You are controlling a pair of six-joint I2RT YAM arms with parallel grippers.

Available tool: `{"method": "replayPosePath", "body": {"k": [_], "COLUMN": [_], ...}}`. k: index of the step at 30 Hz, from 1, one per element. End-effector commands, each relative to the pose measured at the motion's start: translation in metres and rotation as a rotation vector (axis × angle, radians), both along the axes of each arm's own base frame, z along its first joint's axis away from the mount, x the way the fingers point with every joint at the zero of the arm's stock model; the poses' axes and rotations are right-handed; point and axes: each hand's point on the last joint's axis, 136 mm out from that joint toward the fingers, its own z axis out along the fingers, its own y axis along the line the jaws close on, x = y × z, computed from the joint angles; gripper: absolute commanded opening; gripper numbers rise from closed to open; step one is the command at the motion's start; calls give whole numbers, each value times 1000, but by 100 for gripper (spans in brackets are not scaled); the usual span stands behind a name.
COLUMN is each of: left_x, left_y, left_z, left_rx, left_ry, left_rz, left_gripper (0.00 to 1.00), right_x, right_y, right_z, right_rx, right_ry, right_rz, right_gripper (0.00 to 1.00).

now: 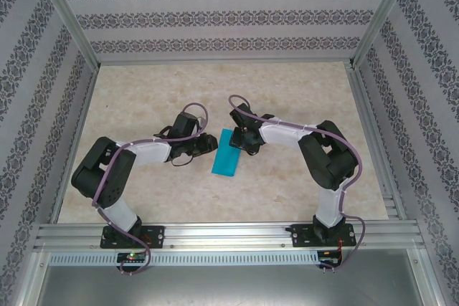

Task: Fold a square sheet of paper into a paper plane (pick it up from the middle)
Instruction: First fold in half a square sheet of paper at the center of the table.

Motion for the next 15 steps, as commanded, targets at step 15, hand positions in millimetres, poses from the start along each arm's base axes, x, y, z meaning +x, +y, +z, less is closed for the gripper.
{"method": "replayPosePath", "body": {"k": [15], "left_x": [19], "left_y": [5], "left_z": [11], "left_rx": [41], "left_ry": [-98], "left_rz": [84], "left_gripper": [27], "right_x": [-19], "right_y": [-33], "right_z": [-45], "right_rx": [-149], "right_ry": [92], "right_rz": [-34], "right_gripper": [42]}}
